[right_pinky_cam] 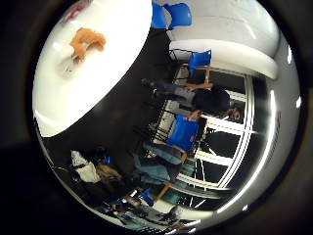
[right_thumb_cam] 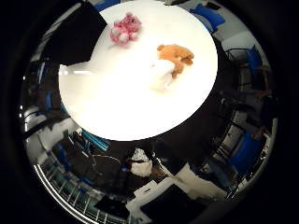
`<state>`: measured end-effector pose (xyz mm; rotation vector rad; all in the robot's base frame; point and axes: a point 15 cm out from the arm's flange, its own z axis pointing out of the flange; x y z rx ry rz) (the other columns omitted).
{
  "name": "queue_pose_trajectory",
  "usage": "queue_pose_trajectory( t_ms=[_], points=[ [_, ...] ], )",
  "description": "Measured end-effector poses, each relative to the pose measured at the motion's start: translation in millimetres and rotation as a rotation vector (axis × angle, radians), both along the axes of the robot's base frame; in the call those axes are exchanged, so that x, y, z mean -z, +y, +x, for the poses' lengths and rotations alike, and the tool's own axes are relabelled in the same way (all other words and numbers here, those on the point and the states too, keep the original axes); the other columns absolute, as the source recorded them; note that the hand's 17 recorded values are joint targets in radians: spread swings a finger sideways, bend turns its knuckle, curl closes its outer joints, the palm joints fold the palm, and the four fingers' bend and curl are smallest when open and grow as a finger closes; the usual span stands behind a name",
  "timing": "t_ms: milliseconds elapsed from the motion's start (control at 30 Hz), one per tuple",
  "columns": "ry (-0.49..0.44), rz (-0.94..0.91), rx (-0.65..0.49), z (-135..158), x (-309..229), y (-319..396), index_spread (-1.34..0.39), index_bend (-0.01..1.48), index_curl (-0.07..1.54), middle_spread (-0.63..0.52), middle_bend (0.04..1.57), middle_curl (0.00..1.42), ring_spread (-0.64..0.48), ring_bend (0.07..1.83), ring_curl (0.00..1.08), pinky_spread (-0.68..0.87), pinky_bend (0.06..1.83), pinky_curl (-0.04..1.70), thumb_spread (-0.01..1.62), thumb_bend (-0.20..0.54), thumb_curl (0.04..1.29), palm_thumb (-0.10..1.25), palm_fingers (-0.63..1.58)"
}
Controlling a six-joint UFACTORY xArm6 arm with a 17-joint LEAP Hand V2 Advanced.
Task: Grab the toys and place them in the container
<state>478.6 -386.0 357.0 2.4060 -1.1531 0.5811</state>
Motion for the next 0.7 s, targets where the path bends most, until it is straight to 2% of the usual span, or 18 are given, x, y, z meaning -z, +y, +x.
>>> queue_pose_trajectory(
  t_ms=[467,700],
  points=[
    [0.098,0.092,0.007,14,100,-10,-0.41,0.16,0.26,0.00,0.19,0.31,0.17,0.31,0.27,0.37,0.46,0.31,1.03,-0.025,0.30,0.53,0.00],
    [0.072,0.089,0.005,28,122,-30,-0.41,0.16,0.26,0.00,0.19,0.30,0.17,0.30,0.26,0.37,0.46,0.31,1.03,-0.025,0.30,0.53,0.00]
  ],
)
